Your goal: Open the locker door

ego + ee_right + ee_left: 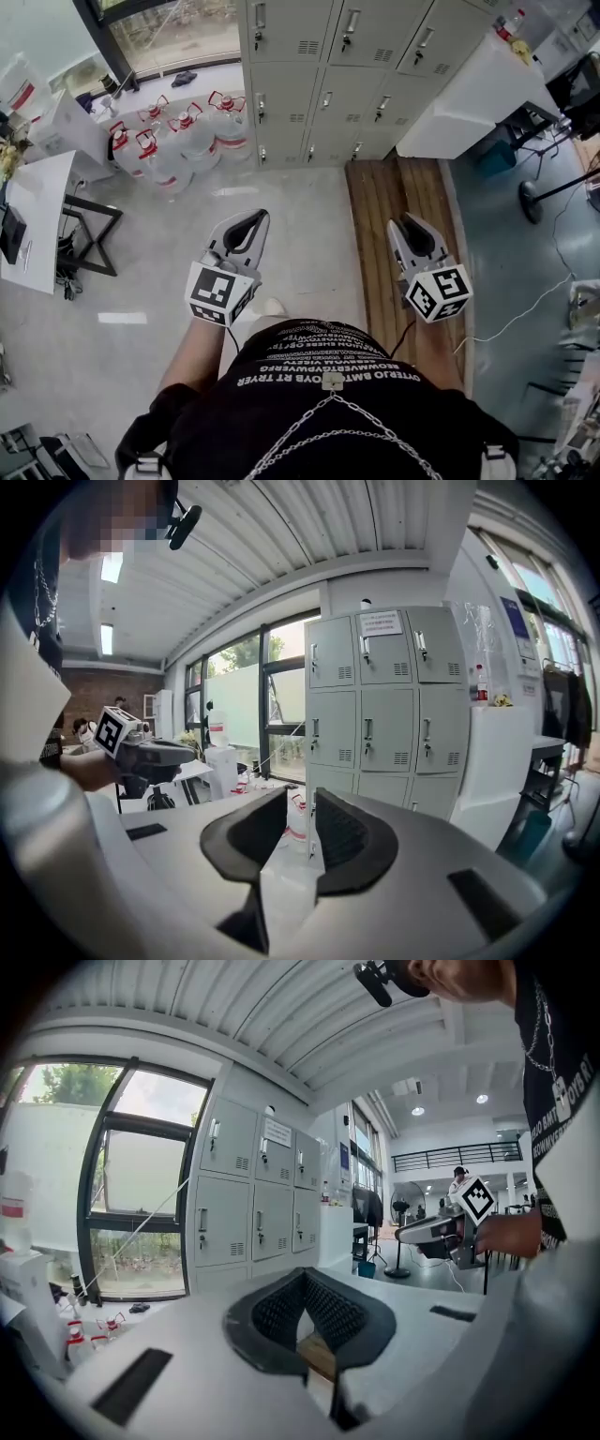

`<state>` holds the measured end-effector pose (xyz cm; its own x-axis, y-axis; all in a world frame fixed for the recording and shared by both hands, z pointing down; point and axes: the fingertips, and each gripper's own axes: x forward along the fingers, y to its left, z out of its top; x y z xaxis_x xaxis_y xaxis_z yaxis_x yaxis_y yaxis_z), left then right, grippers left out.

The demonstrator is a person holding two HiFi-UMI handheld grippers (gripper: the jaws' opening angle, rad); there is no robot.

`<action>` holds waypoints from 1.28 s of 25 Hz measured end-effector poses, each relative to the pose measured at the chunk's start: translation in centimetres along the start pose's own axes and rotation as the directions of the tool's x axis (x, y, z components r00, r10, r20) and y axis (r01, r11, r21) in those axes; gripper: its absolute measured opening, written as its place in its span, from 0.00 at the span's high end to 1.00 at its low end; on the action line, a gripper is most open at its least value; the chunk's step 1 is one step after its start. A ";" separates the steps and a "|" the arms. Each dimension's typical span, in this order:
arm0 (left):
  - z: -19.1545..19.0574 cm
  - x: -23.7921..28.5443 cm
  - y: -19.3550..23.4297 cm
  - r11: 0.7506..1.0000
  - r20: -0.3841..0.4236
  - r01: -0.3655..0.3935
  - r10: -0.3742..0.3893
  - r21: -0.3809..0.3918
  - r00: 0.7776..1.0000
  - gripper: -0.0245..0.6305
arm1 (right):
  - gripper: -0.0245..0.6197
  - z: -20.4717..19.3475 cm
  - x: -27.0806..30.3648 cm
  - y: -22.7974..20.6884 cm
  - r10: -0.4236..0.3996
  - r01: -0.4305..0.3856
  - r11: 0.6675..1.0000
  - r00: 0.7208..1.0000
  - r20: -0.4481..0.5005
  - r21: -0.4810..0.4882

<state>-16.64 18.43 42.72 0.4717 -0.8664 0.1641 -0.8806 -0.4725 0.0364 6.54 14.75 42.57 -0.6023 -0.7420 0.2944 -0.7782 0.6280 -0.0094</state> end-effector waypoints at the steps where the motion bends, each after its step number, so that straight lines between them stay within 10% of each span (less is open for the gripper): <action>1: 0.1 0.2 0.8 1.000 0.004 0.004 -0.004 0.003 1.000 0.96 | 0.82 0.3 0.6 0.2 -0.006 0.006 1.000 1.000 0.000 -0.003; 19: -2.3 7.9 2.1 0.989 -0.090 0.142 -0.138 0.041 0.986 0.96 | 0.81 -0.8 5.9 -3.5 -0.050 0.049 0.996 0.999 0.012 0.073; 32: 3.6 19.5 4.5 0.998 -0.029 -0.018 0.020 0.067 0.999 0.96 | 0.81 2.6 13.9 -13.8 0.090 -0.091 0.996 0.994 0.063 0.015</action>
<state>-11.29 -1.15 42.54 0.4527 -0.8705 0.1932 -0.8838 -0.4668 -0.0327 8.49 -4.86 44.35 -0.6797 -0.6959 0.2318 -0.7228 0.6893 -0.0502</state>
